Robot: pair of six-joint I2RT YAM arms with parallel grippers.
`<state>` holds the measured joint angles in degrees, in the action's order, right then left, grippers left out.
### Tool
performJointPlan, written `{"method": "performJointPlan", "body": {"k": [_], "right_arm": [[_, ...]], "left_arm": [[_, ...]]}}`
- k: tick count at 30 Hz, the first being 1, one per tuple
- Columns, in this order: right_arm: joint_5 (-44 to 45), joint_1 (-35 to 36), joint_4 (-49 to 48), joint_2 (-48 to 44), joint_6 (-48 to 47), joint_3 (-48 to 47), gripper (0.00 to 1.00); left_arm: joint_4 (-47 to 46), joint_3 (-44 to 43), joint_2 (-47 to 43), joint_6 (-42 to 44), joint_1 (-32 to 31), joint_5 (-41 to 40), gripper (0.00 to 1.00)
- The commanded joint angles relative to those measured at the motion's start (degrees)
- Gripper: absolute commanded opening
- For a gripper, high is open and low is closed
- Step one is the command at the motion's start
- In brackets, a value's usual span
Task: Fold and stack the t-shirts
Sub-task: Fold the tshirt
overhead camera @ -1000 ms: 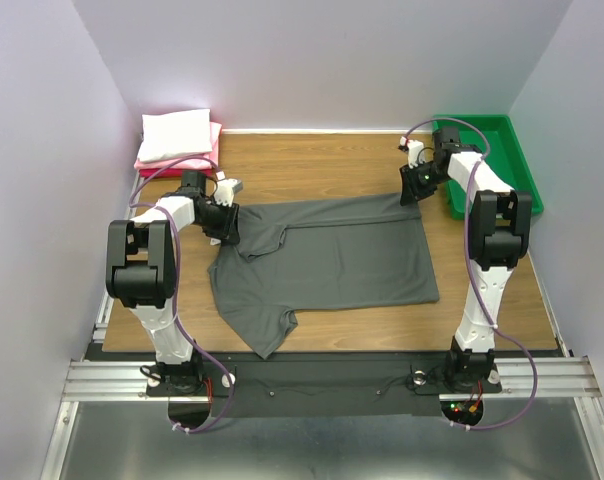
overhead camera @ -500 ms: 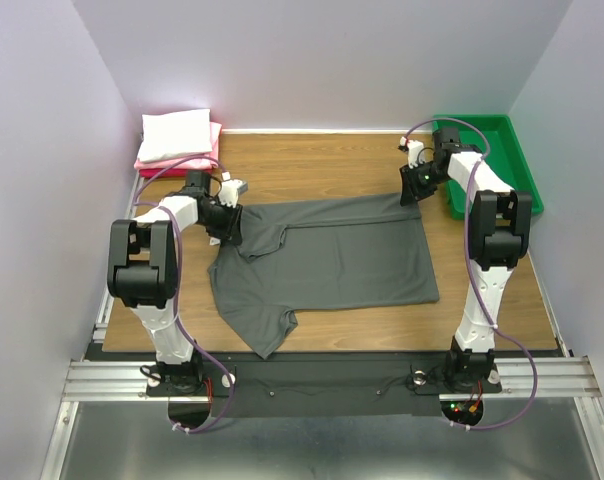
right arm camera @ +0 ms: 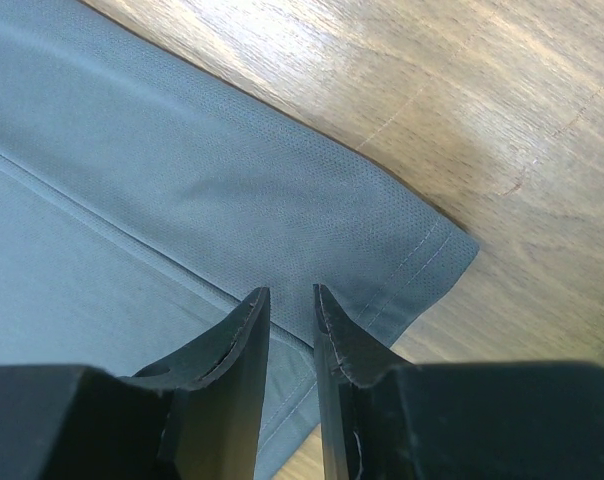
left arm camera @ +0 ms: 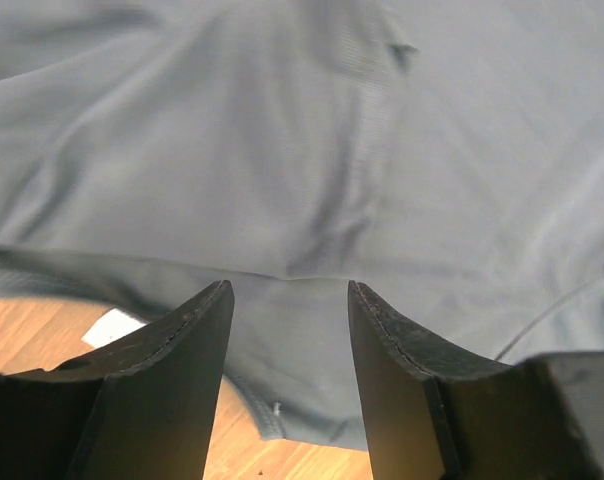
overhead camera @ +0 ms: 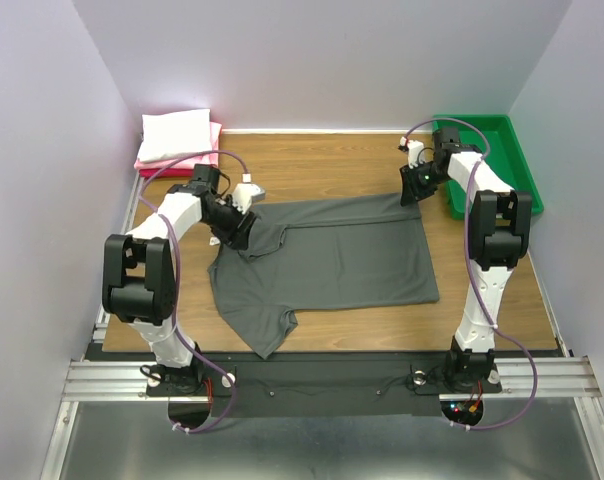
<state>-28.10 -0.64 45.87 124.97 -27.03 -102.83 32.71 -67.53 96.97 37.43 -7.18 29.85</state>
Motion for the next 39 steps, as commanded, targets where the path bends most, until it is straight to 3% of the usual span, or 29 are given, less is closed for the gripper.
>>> {"method": "performJointPlan", "body": {"k": [1, 16, 20, 26, 27, 39], "right_arm": [[0.1, 0.5, -0.2, -0.3, -0.2, -1.4, 0.30], [0.3, 0.6, 0.0, -0.3, -0.3, -1.1, 0.30], [0.3, 0.6, -0.2, -0.2, -0.4, -1.2, 0.29], [0.6, 0.6, -0.1, -0.2, -0.4, -1.3, 0.29], [0.5, 0.6, -0.2, -0.2, -0.4, -1.3, 0.29], [0.5, 0.5, 0.0, -0.3, -0.5, -1.7, 0.29]], "left_arm": [[5.9, 0.6, -2.6, 7.4, -4.1, -2.6, 0.62], [3.6, 0.8, 0.8, 10.0, -10.3, -12.8, 0.65], [3.9, 0.4, 1.9, 9.1, -10.6, -13.0, 0.54], [5.3, -1.6, 0.3, 6.1, -12.3, -10.7, 0.05], [5.8, -2.0, 0.2, 6.1, -12.7, -10.4, 0.02], [11.1, -3.0, -1.0, 2.0, -15.2, -6.8, 0.00]]}}
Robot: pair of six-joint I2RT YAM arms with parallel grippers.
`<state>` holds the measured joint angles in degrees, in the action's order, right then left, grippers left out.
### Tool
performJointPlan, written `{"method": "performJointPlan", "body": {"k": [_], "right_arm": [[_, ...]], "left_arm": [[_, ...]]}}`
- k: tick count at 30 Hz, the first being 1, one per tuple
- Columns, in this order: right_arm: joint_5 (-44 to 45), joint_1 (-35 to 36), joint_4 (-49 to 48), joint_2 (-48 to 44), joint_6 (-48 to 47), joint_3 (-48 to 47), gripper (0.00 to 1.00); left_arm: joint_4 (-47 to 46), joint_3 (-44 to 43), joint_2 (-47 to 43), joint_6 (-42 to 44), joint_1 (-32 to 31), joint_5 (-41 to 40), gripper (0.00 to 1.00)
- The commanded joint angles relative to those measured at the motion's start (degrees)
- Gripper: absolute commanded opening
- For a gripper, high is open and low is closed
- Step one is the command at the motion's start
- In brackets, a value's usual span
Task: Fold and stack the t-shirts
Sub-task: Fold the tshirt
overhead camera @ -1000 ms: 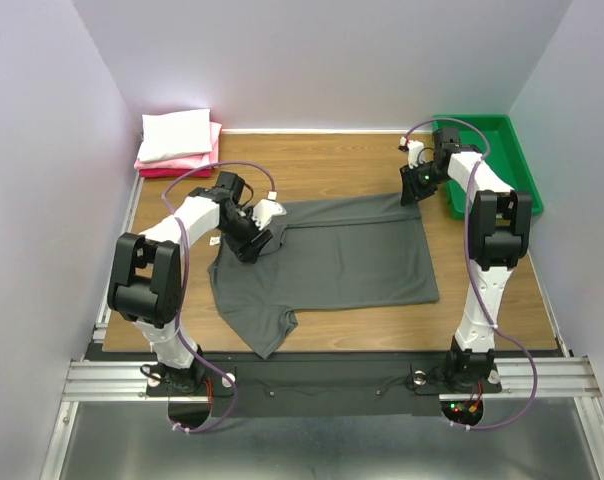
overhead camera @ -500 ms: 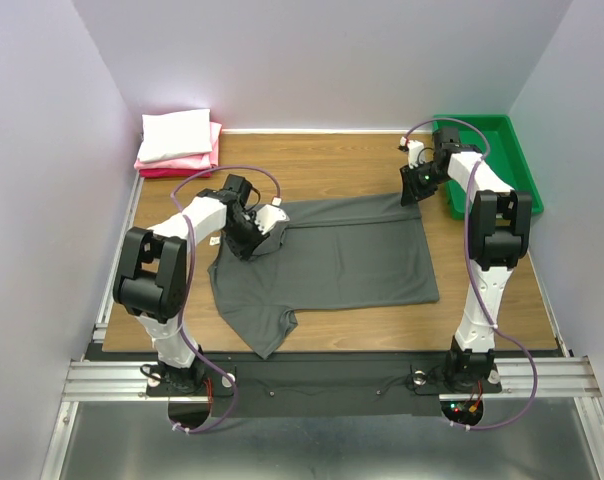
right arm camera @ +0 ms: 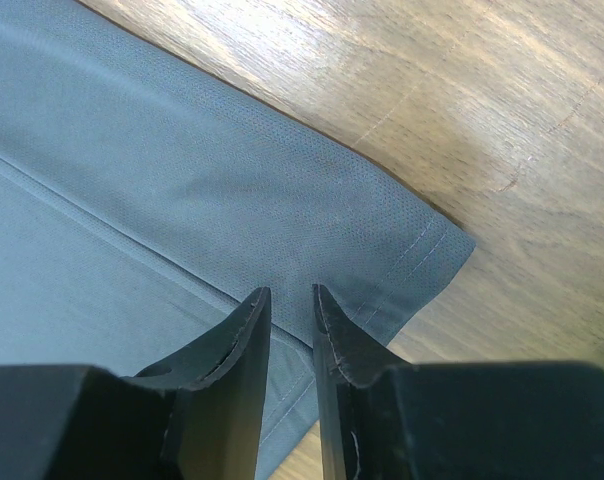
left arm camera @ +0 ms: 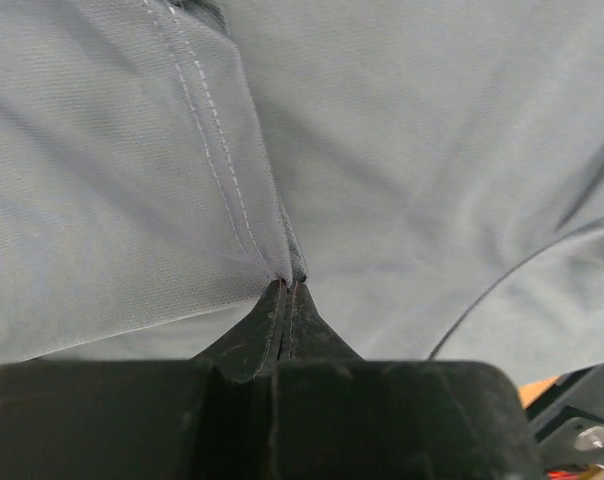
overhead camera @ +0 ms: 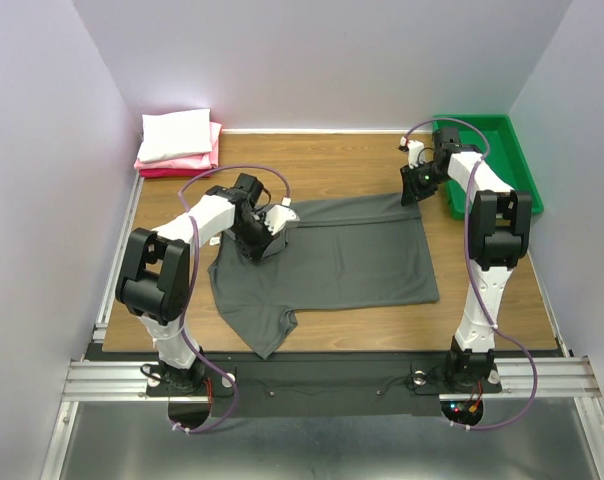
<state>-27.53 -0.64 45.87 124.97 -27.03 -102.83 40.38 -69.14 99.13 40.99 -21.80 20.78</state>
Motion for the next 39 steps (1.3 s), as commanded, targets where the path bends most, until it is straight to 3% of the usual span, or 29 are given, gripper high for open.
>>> {"method": "performJointPlan", "body": {"k": [1, 13, 14, 18, 19, 25, 29, 39], "right_arm": [[0.0, 0.5, -0.1, -0.3, -0.4, -1.7, 0.29], [0.4, 0.5, -0.1, 0.0, -0.7, -1.7, 0.29], [0.4, 0.5, -0.1, -0.1, -0.6, -1.9, 0.28], [0.2, 0.6, 0.0, -0.1, -0.5, -2.3, 0.28], [0.0, 0.6, 0.1, -0.2, -0.5, -2.6, 0.28], [-1.5, 0.6, 0.2, 0.5, 1.1, -5.5, 0.28], [-1.5, 0.6, 0.1, 1.2, 1.2, -5.4, 0.28], [6.0, 1.8, 0.1, 3.8, -1.7, -2.1, 0.26]], "left_arm": [[3.3, -0.9, -3.1, -1.9, -0.8, 2.6, 0.00], [1.1, 2.1, -0.2, -3.3, -1.2, 5.5, 0.00], [1.1, 2.0, -0.2, -3.1, -1.1, 5.5, 0.12], [1.5, -0.3, -1.9, -2.9, 1.1, 6.5, 0.37], [2.8, -3.2, -2.0, -2.7, 3.2, 7.5, 0.40], [1.4, -14.7, 1.1, -6.1, 12.7, 12.2, 0.41], [-5.6, -15.2, 4.6, -11.0, 17.7, 9.8, 0.41], [-16.6, -10.8, 12.2, -15.8, 20.4, 4.7, 0.41]]}}
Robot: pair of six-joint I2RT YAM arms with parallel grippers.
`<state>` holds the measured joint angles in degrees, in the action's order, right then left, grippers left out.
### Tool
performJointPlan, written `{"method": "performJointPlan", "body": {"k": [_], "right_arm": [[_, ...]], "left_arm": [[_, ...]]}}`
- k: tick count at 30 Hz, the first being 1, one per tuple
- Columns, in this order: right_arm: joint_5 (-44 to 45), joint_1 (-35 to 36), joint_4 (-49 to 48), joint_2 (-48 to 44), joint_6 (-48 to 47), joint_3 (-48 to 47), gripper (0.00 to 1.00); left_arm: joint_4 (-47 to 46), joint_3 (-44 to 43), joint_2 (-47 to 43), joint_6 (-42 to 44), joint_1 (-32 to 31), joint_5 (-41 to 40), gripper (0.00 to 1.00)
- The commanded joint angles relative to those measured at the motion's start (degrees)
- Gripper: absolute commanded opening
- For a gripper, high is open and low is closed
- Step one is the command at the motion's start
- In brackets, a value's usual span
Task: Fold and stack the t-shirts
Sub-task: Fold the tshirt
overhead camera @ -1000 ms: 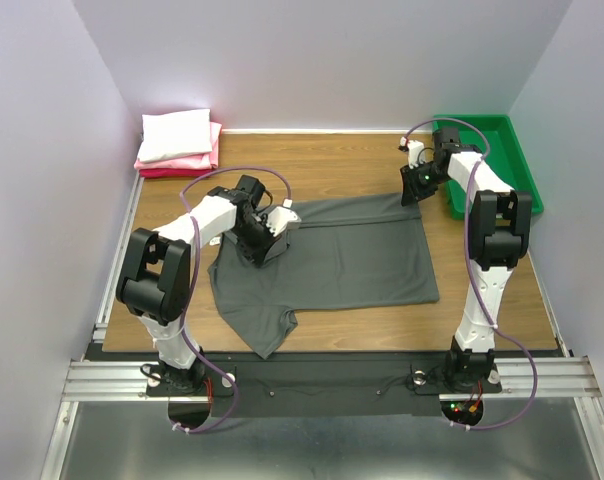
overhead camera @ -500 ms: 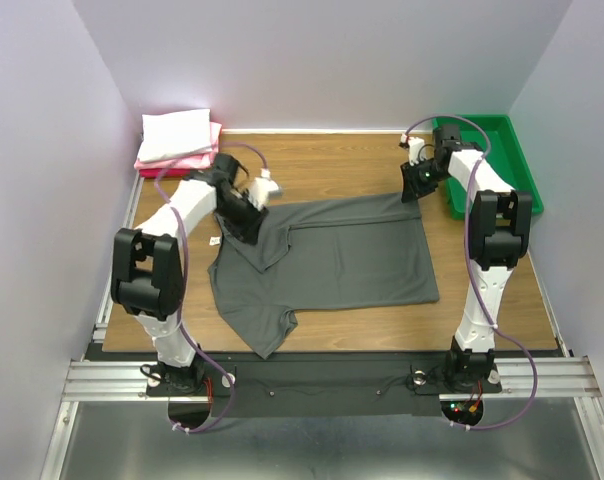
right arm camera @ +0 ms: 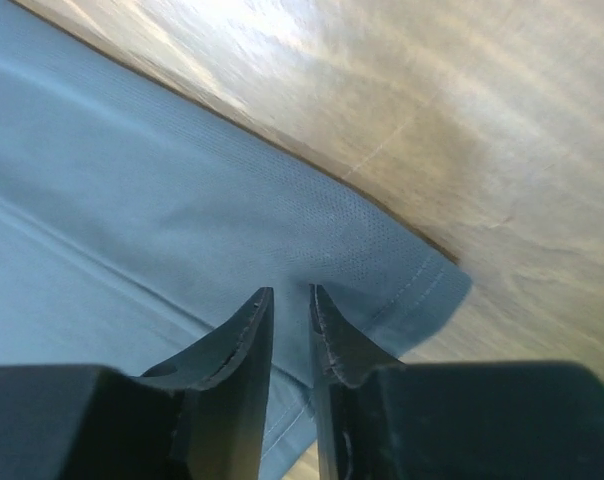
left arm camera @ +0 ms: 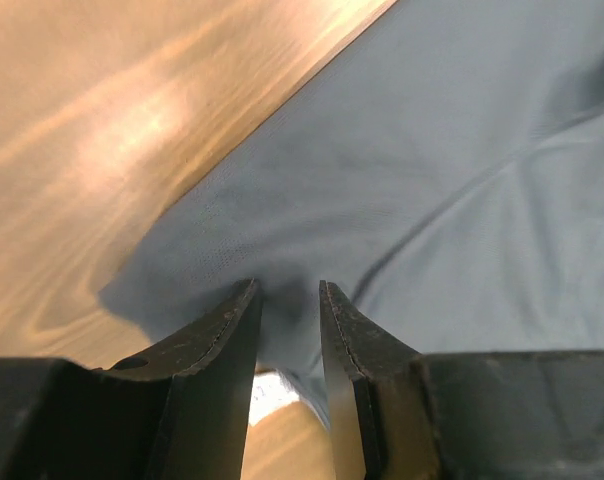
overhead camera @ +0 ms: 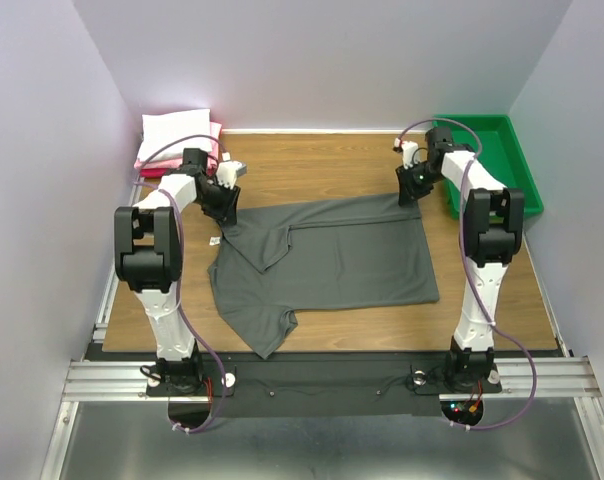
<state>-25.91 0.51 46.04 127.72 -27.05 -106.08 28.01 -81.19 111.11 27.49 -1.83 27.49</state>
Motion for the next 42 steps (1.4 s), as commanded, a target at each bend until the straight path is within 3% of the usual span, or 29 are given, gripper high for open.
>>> {"method": "performJointPlan", "body": {"k": [1, 8, 20, 26, 29, 33, 37, 42], "right_arm": [[6.4, 0.6, -0.1, 1.1, -2.1, 1.6, 0.26], [12.2, 0.5, -0.8, 3.3, -2.0, 1.5, 0.25], [10.5, 0.5, -1.0, 18.4, 3.8, -21.9, 0.31], [3.8, 0.6, -0.9, 9.7, 4.2, -19.8, 0.48], [0.1, 1.2, -0.6, 2.8, 2.7, -15.5, 0.61], [-1.6, 2.1, 0.7, -8.6, -0.8, -5.8, 0.68], [-1.3, 2.6, 3.8, -19.1, -7.5, 8.6, 0.66], [1.7, 3.6, 4.8, -28.4, -14.1, 24.1, 0.53]], "left_arm": [[-5.1, 1.7, 1.3, -2.3, 0.9, -3.6, 0.41], [-5.8, -0.6, 6.6, -1.1, 4.5, -9.0, 0.39], [-1.6, -24.0, 20.4, -3.8, 3.9, -2.9, 0.41], [2.6, -30.4, 17.0, -2.0, 3.8, 5.4, 0.51], [4.2, -28.6, 10.0, 0.2, 3.8, 10.4, 0.51], [5.3, -21.2, -1.0, 5.1, 3.8, 13.0, 0.57], [8.2, -6.8, -13.3, 14.4, 3.8, 12.3, 0.57], [10.6, 9.7, -23.2, 23.8, 3.8, 11.7, 0.53]]}}
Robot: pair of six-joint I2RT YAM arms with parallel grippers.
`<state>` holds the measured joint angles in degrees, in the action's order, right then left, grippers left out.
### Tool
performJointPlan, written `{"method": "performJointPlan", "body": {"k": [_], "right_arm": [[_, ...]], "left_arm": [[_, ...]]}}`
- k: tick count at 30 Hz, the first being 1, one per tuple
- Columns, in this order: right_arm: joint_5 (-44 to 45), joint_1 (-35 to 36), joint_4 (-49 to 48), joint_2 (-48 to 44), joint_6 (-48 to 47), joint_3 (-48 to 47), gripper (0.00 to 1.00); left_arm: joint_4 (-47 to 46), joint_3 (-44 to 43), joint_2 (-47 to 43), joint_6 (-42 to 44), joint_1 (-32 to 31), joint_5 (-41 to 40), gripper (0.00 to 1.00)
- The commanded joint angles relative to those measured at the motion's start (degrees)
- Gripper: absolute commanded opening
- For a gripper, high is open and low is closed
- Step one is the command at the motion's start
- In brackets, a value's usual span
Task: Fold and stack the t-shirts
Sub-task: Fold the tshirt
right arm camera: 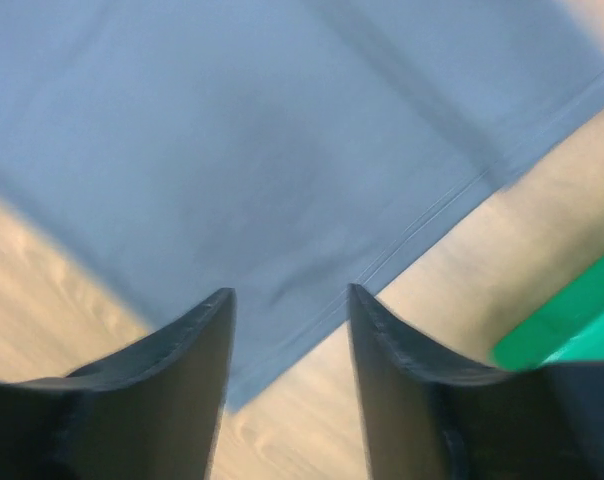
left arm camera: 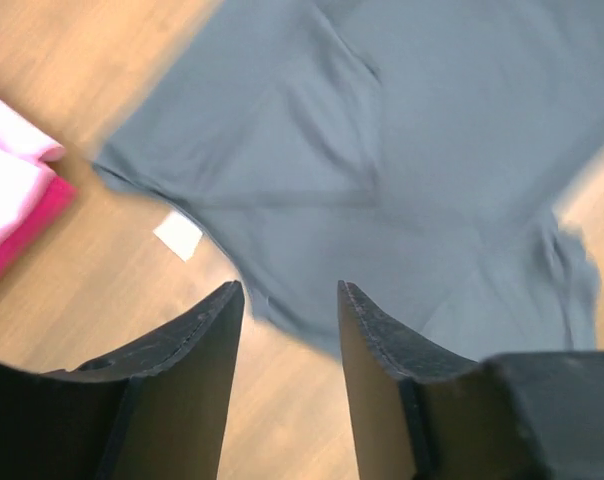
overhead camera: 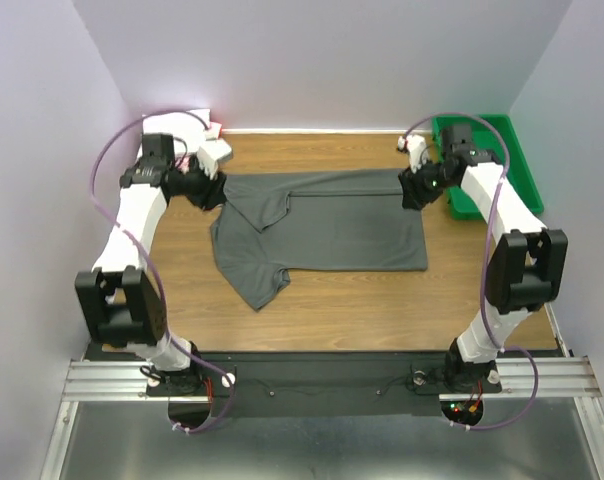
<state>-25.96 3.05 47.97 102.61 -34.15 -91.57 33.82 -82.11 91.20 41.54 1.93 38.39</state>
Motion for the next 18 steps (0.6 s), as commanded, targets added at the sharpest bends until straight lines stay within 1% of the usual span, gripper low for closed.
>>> {"method": "performJointPlan", "body": {"k": [1, 2, 3, 5, 8, 12, 18], "right_arm": [[2.6, 1.3, 2.7, -4.6, -7.9, 11.7, 0.51], [3.7, 2.0, 2.5, -5.6, -9.2, 13.6, 0.50], [4.5, 2.3, 2.1, -7.9, -9.6, 17.4, 0.48], [6.7, 2.9, -0.3, -10.7, -10.4, 22.3, 0.47], [9.4, 3.3, -3.7, -12.0, -11.5, 25.6, 0.46], [11.1, 3.5, -5.9, -12.4, -12.7, 28.9, 0.44], [11.5, 3.8, -6.5, -13.9, -13.4, 31.8, 0.44]], "left_arm": [[4.7, 13.0, -4.8, 10.5, 0.0, 0.5, 0.52], [4.1, 17.3, -7.4, 10.9, -0.3, 0.0, 0.51], [3.9, 19.1, -8.7, 11.4, -0.5, -0.1, 0.51], [2.9, 23.3, -11.6, 11.4, -1.0, -0.2, 0.51], [2.1, 27.0, -14.3, 11.4, -1.8, -0.9, 0.51], [1.2, 30.4, -16.2, 11.1, -5.5, -3.3, 0.51], [0.3, 32.9, -17.2, 10.9, -7.1, -5.7, 0.52]]}}
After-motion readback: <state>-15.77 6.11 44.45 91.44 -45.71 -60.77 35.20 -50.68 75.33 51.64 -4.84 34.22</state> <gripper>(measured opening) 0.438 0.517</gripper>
